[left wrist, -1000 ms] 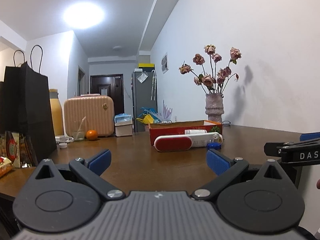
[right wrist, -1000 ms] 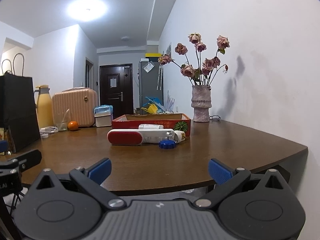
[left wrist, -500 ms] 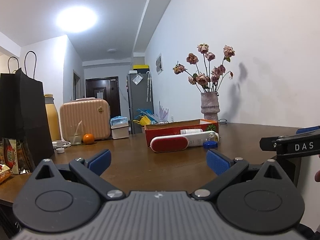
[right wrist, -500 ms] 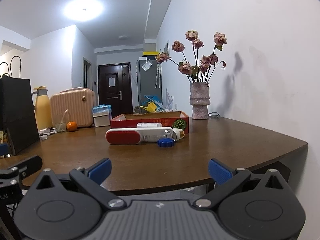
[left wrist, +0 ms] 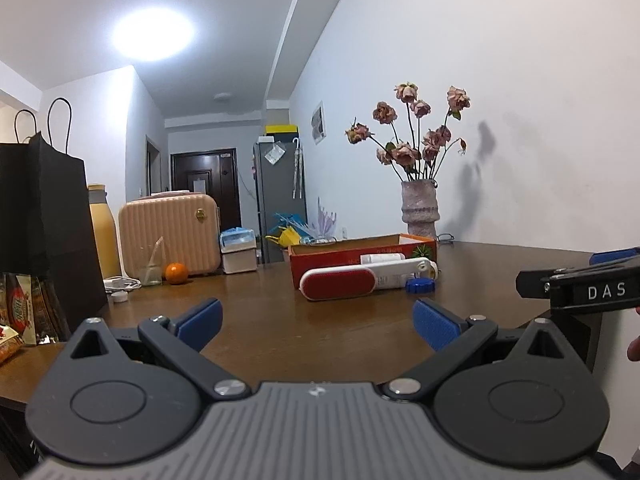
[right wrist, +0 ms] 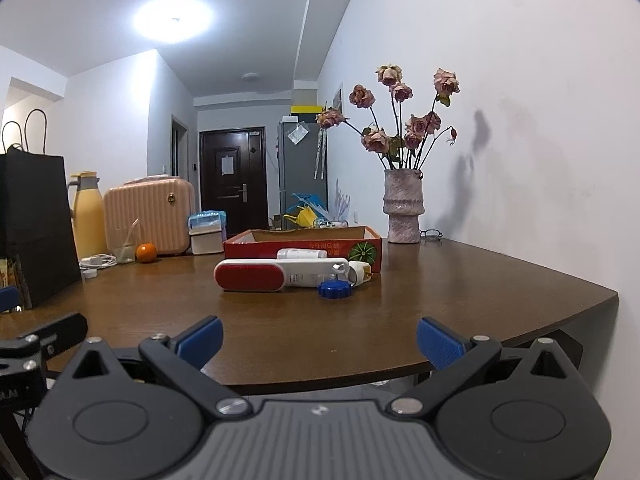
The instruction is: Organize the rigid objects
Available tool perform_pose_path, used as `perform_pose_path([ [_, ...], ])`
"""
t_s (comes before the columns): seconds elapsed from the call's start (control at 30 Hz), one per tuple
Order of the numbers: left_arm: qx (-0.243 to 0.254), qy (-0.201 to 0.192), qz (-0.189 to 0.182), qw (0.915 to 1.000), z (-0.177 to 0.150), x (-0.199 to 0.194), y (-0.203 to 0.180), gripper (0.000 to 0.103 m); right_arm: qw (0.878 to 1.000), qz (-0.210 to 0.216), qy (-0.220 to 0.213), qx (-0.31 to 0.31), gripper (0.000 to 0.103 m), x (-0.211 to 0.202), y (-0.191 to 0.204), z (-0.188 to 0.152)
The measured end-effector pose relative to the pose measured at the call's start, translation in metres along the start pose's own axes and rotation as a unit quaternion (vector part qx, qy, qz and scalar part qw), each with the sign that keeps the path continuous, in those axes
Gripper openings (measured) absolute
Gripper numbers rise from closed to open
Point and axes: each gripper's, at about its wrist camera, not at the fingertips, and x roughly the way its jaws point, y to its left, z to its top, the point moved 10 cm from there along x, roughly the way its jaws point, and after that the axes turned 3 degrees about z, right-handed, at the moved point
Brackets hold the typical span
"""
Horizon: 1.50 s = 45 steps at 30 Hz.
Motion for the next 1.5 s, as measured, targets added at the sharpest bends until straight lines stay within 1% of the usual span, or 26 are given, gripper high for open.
perform_pose_path([
  [0.2,0.004,-0.007,-0.005,1.0000,0.001,-0.001,-0.001,0.103,1.000,-0.005,-0.005,0.003,0.103,0.001,-0.004,0.002],
  [0.33,-0.008,-0.012,-0.002,0.9999,0.007,0.015,0.003,0.103,1.000,-0.021,-0.010,-0.002,0.103,0.011,-0.014,0.007],
  [0.43,-0.015,-0.006,-0.014,0.9998,0.015,0.038,-0.001,0.103,1.000,-0.021,-0.011,0.006,0.103,0.027,-0.023,0.015],
  [0.5,-0.018,0.003,-0.003,0.9998,0.017,0.059,-0.004,0.103,1.000,-0.016,-0.011,0.009,0.103,0.043,-0.029,0.022],
  [0.57,-0.020,0.022,0.007,0.9995,0.015,0.083,-0.004,0.103,1.000,-0.014,-0.011,-0.006,0.103,0.061,-0.034,0.028],
  [0.63,-0.011,0.042,-0.006,0.9991,0.015,0.107,-0.008,0.103,1.000,-0.016,-0.018,-0.020,0.103,0.077,-0.038,0.034],
  [0.67,-0.006,0.045,-0.004,0.9990,0.014,0.117,-0.008,0.103,0.999,-0.014,-0.020,-0.027,0.103,0.086,-0.040,0.037],
  [0.73,0.008,0.046,0.023,0.9986,0.016,0.138,-0.005,0.103,0.999,0.007,-0.035,-0.041,0.103,0.107,-0.043,0.042],
  [0.77,0.013,0.051,0.026,0.9983,0.016,0.149,-0.004,0.103,0.999,0.019,-0.036,-0.036,0.103,0.117,-0.045,0.043],
  [0.8,0.014,0.056,0.015,0.9982,0.017,0.159,-0.005,0.103,0.999,0.034,-0.022,-0.027,0.103,0.129,-0.048,0.043],
  [0.87,-0.003,0.065,-0.029,0.9975,0.019,0.182,-0.008,0.103,0.998,0.062,0.023,-0.017,0.103,0.153,-0.050,0.042],
  [0.93,-0.017,0.083,-0.056,0.9948,0.018,0.203,-0.008,0.103,0.995,0.066,0.074,0.002,0.103,0.183,-0.059,0.040],
  [0.97,-0.014,0.107,-0.059,0.9924,0.016,0.218,-0.008,0.103,0.993,0.063,0.095,0.015,0.103,0.196,-0.063,0.040],
  [1.03,-0.015,0.132,-0.054,0.9897,0.017,0.243,-0.005,0.103,0.989,0.075,0.115,0.049,0.095,0.222,-0.071,0.043],
  [1.07,-0.021,0.134,-0.048,0.9896,0.019,0.258,-0.002,0.103,0.987,0.087,0.119,0.066,0.085,0.237,-0.075,0.048],
  [1.1,-0.025,0.132,-0.040,0.9901,0.021,0.271,0.003,0.103,0.985,0.095,0.123,0.075,0.080,0.249,-0.077,0.051],
  [1.13,-0.028,0.132,-0.031,0.9904,0.022,0.284,0.007,0.103,0.984,0.098,0.124,0.079,0.079,0.259,-0.078,0.052],
  [1.17,-0.034,0.141,-0.017,0.9893,0.022,0.303,0.012,0.103,0.984,0.098,0.126,0.082,0.077,0.271,-0.079,0.054],
  [1.23,-0.063,0.179,-0.012,0.9818,0.018,0.331,0.019,0.103,0.981,0.097,0.138,0.092,0.072,0.294,-0.084,0.056],
  [1.27,-0.088,0.199,-0.023,0.9758,0.014,0.345,0.022,0.103,0.979,0.105,0.142,0.105,0.070,0.305,-0.085,0.057],
  [1.3,-0.115,0.212,-0.030,0.9701,0.012,0.358,0.026,0.103,0.975,0.113,0.146,0.121,0.070,0.314,-0.087,0.056],
  [1.37,-0.160,0.228,-0.027,0.9600,0.006,0.378,0.034,0.103,0.969,0.124,0.151,0.149,0.067,0.329,-0.089,0.055],
  [1.4,-0.170,0.236,-0.025,0.9563,0.003,0.385,0.037,0.099,0.967,0.127,0.153,0.160,0.058,0.337,-0.091,0.054],
  [1.43,-0.177,0.244,-0.026,0.9532,0.001,0.391,0.037,0.094,0.964,0.129,0.156,0.170,0.054,0.343,-0.091,0.053],
  [1.47,-0.183,0.249,-0.027,0.9506,-0.001,0.395,0.038,0.084,0.962,0.132,0.160,0.179,0.043,0.348,-0.092,0.051],
  [1.5,-0.187,0.254,-0.031,0.9484,-0.004,0.398,0.038,0.077,0.958,0.137,0.166,0.187,0.036,0.352,-0.091,0.049],
])
